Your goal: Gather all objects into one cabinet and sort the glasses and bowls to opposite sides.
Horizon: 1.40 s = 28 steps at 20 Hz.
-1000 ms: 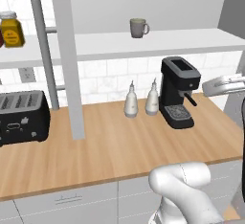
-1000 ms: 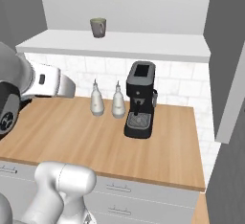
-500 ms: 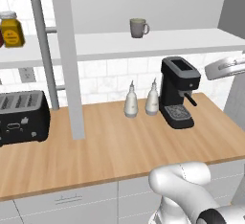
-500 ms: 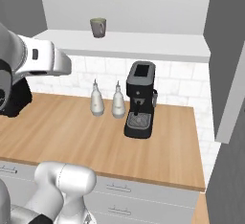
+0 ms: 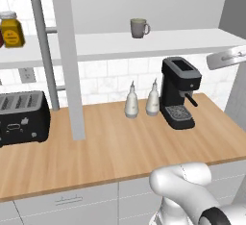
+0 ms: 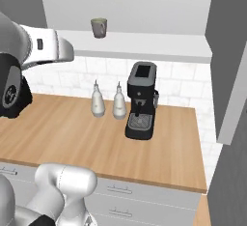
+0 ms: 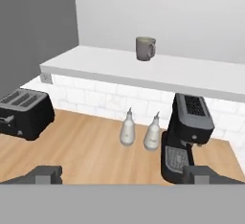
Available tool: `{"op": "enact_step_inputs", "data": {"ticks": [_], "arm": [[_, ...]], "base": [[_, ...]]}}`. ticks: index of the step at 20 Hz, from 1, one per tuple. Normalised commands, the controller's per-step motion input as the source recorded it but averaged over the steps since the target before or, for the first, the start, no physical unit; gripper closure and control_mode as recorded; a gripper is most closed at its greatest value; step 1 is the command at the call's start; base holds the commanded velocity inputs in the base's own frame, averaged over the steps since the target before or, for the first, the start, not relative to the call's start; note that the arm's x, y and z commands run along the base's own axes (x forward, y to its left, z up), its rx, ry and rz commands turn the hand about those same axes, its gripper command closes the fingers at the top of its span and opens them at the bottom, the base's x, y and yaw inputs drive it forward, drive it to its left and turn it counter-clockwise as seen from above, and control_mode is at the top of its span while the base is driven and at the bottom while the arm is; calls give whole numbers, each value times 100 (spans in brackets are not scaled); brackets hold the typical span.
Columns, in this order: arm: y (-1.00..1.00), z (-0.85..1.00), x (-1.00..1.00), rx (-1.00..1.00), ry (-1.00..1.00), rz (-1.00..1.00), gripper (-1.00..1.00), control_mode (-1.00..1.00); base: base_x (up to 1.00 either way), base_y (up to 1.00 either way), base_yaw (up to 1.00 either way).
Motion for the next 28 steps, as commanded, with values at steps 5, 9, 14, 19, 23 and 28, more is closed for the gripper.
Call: {"op": "enact_step_inputs", "data": {"ticks": [5,9,14,19,23,28], "arm": [[-1,0,57,0,-20,9,-100,-100],[1,1,64,0,-6,0,-100,-100],[0,-12,48,0,2,2,-100,-100],[0,-8,21,0,0,5,-100,-100],[1,0,36,0,0,0,-100,-100],[4,0,35,0,2,0,-100,-100]], "base": [[0,0,0],[0,0,0],[0,0,0],[0,0,0],[0,0,0],[0,0,0]]}}
